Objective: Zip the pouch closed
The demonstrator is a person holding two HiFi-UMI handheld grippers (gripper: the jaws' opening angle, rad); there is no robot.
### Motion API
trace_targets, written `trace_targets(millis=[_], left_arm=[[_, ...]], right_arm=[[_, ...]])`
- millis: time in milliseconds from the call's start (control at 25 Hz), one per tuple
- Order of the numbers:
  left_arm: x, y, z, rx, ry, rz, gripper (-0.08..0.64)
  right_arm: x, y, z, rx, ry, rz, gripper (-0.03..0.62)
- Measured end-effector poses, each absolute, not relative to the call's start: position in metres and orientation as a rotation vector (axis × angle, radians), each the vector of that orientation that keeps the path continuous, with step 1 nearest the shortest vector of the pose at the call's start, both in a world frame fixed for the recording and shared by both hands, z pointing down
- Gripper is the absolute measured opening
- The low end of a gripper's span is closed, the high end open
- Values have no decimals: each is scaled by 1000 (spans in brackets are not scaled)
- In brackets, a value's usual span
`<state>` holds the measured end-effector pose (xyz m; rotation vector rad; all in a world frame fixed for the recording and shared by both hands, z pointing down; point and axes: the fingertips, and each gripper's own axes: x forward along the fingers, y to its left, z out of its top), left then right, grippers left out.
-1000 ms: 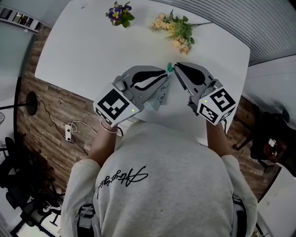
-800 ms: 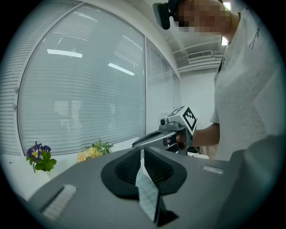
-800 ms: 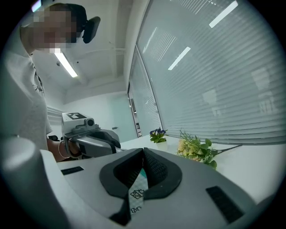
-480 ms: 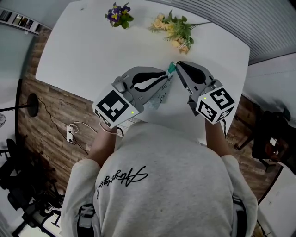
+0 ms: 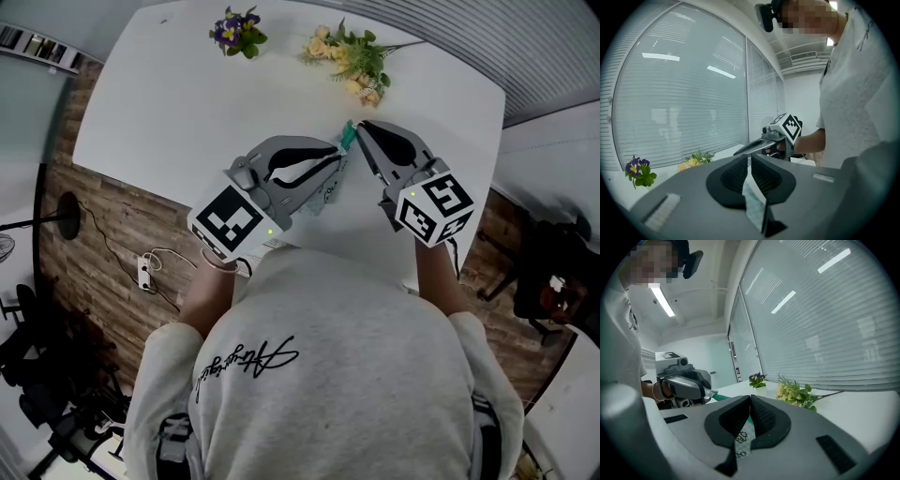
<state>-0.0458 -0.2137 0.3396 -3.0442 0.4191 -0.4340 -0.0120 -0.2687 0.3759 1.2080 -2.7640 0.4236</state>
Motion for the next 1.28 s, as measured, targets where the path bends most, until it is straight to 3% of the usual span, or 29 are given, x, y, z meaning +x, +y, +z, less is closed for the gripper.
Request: trace_targets(millis=[1280], left_arm=[[-47,-210,332,-3063,418,-426,23]], right_arm=[[-2,-280,390,1283,-2677,411,8]])
